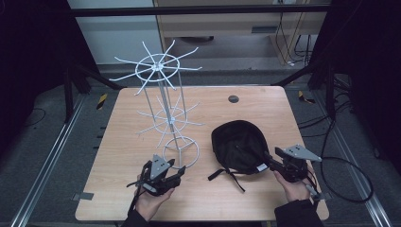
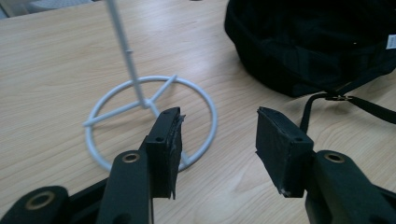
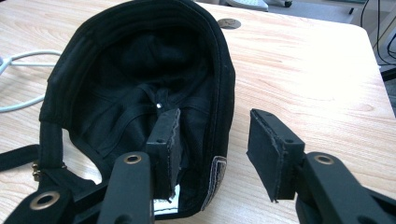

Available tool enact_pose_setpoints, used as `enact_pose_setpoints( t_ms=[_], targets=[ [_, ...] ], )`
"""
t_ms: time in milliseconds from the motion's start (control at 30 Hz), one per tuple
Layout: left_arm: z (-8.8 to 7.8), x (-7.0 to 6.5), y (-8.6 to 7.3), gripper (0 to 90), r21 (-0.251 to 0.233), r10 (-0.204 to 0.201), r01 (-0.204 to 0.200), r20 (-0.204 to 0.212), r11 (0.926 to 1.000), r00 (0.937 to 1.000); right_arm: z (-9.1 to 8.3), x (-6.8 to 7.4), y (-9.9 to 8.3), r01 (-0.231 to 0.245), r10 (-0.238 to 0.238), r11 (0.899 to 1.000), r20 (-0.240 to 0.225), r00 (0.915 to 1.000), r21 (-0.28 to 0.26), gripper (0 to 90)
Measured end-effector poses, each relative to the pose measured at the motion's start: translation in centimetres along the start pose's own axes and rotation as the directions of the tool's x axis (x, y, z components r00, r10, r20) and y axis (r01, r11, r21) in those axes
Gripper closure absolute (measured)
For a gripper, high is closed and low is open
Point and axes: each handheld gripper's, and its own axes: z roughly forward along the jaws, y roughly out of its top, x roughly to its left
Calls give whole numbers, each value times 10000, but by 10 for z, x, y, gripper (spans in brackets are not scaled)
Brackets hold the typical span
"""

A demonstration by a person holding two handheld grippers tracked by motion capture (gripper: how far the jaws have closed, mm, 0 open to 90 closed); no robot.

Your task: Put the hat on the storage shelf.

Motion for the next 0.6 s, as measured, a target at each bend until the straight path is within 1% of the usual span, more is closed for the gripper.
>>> enact_pose_setpoints(
  t_ms=[33, 67, 100, 133, 167, 200, 233, 300, 333, 367, 400, 433, 467, 567, 600],
  targets=[
    [7, -5, 2, 497, 7, 18, -18, 107, 10000, 9999, 0, 0, -1, -41, 42, 10000, -47, 10000, 71, 539],
    [7, -5, 2, 495, 7, 18, -18, 107, 10000, 9999, 0, 0, -1, -41, 42, 10000, -47, 10000, 71, 539],
    [12, -9, 4, 495, 27, 51, -51, 155, 10000, 9999, 1, 0, -1, 5, -5, 10000, -33, 10000, 77, 539],
    [17, -13, 6, 486, 86, 118, -119, 169, 9999, 9998, 1, 0, -2, 15, -14, 10000, -53, 10000, 99, 539],
    [24, -18, 8, 476, 89, 312, -313, 126, 9995, 9994, 1, 1, -3, -57, 58, 9998, -82, 9999, 170, 538],
    [24, -18, 8, 472, 89, 312, -313, 126, 9995, 9994, 1, 1, -3, -57, 58, 9998, -82, 9999, 170, 538],
    [29, -22, 11, 472, 109, 355, -356, 126, 9993, 9993, 2, 0, -3, 52, -51, 9999, -35, 10000, 145, 538],
    [37, -27, 14, 464, 118, 247, -250, 259, 9996, 9994, 3, 0, -4, -9, 10, 9999, -53, 10000, 170, 541],
    [40, -29, 16, 464, 105, 190, -193, 249, 9998, 9995, 3, 0, -4, -9, 10, 9999, -53, 10000, 170, 541],
    [46, -32, 18, 463, 156, 227, -233, 323, 9996, 9992, 3, 1, -4, -81, 83, 9998, -87, 9999, 198, 541],
    [49, -34, 18, 454, 143, 226, -231, 331, 9996, 9992, 4, 1, -5, 62, -61, 9998, -69, 10000, 185, 543],
    [54, -36, 19, 454, 152, 165, -170, 322, 9997, 9993, 4, 1, -5, 62, -61, 9998, -69, 10000, 185, 543],
    [58, -38, 20, 445, 174, 216, -222, 321, 9996, 9992, 4, 1, -5, 75, -73, 9998, -81, 9999, 186, 544],
    [69, -43, 23, 438, 170, 152, -157, 327, 9997, 9994, 4, 1, -5, 63, -61, 9998, -83, 9999, 209, 545],
    [72, -43, 24, 436, 172, 213, -218, 286, 9996, 9994, 4, 1, -5, -10, 13, 9997, -119, 9999, 232, 545]
  ],
)
